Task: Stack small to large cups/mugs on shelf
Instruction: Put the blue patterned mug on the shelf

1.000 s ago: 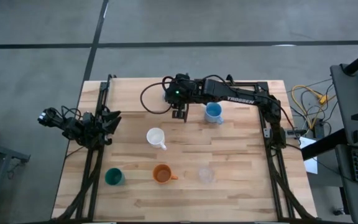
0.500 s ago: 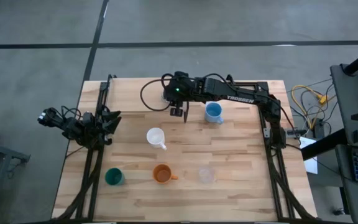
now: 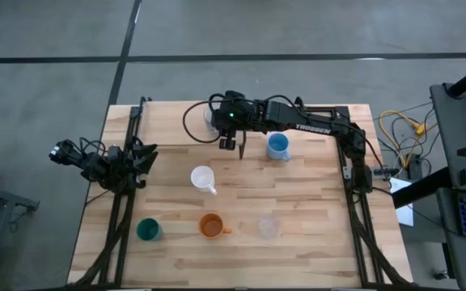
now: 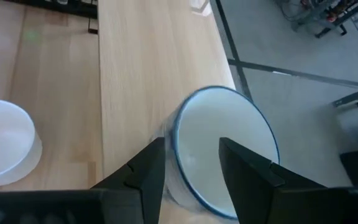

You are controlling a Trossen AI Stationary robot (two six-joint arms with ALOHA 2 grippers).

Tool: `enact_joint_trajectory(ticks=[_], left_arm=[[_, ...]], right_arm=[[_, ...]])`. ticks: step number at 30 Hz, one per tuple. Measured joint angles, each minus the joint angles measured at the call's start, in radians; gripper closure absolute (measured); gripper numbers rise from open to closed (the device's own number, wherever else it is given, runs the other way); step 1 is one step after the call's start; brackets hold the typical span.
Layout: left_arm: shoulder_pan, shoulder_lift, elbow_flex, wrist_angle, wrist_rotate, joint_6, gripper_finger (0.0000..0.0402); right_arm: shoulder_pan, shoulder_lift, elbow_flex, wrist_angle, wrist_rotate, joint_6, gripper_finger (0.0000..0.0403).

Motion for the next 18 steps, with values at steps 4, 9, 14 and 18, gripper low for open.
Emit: enact_joint_trajectory(ticks=[4,9,14,18], left_arm=[[0.000,0.000,0.000,0.000,0.000,0.000,0.0279],[0.000,0.000,0.000,0.000,0.000,0.000,0.0279],[0.000,0.000,0.000,0.000,0.000,0.000,0.0279],[0.000,0.000,0.000,0.000,0.000,0.000,0.0279]], right_arm=[[0.000,0.000,0.000,-0.001,0.000,0.000,0.0257],[0.000,0.000,0.000,-0.001,0.000,0.000,0.0257],[0.000,0.000,0.000,0.004,0.000,0.000,0.0257],[0.008,-0.011,0.000,0.012,0.001,0.000,0.0257]])
